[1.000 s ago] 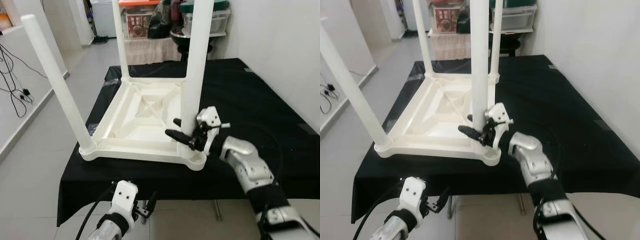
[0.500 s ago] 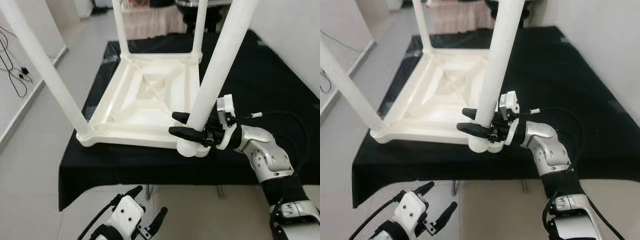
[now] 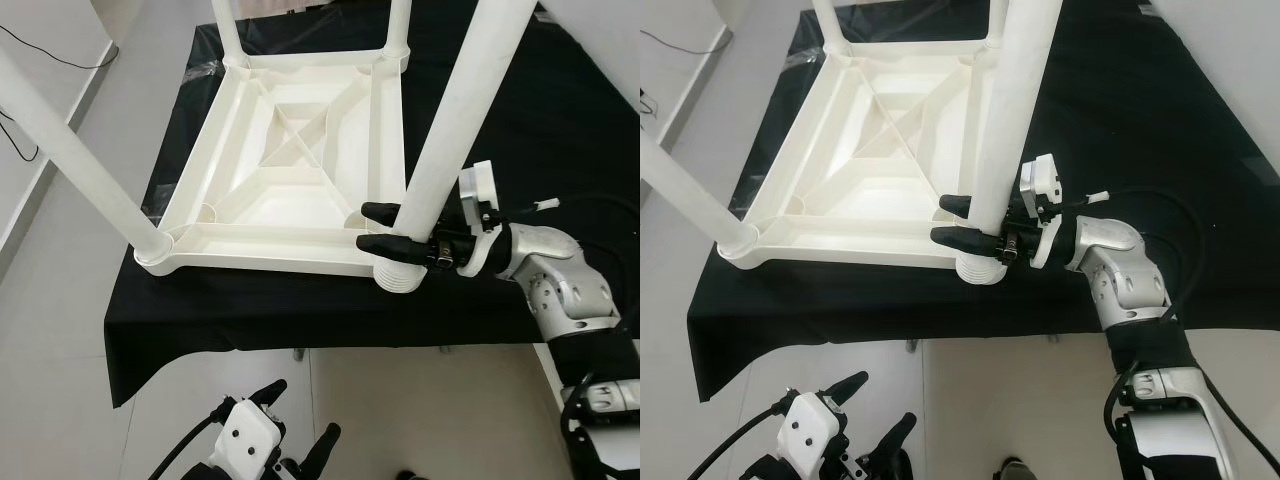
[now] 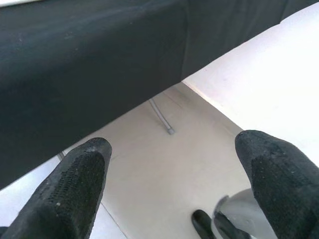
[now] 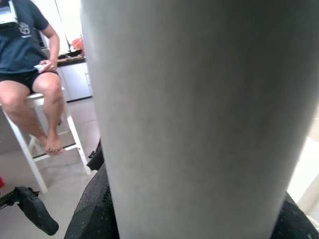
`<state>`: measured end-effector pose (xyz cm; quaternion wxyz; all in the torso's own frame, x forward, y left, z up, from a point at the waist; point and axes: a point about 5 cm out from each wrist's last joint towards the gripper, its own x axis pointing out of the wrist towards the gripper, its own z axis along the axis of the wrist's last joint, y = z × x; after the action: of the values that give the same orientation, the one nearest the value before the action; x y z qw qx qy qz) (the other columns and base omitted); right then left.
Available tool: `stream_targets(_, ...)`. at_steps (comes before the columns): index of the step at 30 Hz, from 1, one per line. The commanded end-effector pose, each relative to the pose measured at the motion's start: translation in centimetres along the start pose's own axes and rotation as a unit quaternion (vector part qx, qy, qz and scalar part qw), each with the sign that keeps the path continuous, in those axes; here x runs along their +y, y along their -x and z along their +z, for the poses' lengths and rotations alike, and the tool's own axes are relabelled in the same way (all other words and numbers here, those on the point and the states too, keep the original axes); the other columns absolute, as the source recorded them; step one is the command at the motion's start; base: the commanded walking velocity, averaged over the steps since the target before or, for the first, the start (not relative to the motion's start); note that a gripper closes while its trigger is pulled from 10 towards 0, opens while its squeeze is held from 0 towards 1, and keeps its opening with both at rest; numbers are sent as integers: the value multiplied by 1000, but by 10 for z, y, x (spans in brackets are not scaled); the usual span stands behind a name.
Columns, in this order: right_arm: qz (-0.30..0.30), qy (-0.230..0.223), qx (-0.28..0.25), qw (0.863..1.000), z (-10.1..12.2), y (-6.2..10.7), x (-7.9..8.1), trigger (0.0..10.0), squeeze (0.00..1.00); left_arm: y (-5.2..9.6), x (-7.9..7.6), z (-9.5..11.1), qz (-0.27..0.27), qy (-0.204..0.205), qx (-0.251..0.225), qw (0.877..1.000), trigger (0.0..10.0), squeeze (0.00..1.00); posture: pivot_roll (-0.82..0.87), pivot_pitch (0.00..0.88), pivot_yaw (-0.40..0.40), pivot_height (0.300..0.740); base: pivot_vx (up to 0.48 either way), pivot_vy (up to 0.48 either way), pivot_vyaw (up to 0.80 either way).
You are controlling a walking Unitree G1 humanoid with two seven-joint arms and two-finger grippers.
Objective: Building children table
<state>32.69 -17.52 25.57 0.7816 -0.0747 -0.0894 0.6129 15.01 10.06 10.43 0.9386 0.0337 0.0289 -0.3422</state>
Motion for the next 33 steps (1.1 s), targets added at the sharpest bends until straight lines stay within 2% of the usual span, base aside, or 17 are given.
stream_targets(1,19,-18,20,999,-8,1,2,10000,0,9,-1,-5,-4,1,23,1000,10000,0,64,347,78,740,0,0,0)
stream_targets(7,30,-7,36,999,-11,-10,-1,10000,0,15,-3,0,-9,5,24,1000,10000,0,70,359,76,740,0,0,0)
stream_targets(11,31,-7,37,999,-11,-10,-1,10000,0,15,-3,1,-10,6,24,1000,10000,0,70,359,76,740,0,0,0)
stream_targets(13,11,8,53,999,-12,-15,-10,10000,0,18,-4,3,-10,10,25,1000,10000,0,76,367,75,740,0,0,0)
stream_targets(19,17,12,58,998,-9,-17,-15,10000,0,20,-6,5,-13,14,25,999,10000,0,78,377,66,740,0,0,0)
stream_targets(26,23,4,57,998,-5,-10,-20,10000,0,21,-10,8,-17,21,22,999,10000,0,83,384,58,740,0,0,0)
stream_targets(33,82,-12,75,994,-7,-4,-13,10000,0,21,-10,8,-20,26,22,999,10000,0,76,380,53,740,0,0,0)
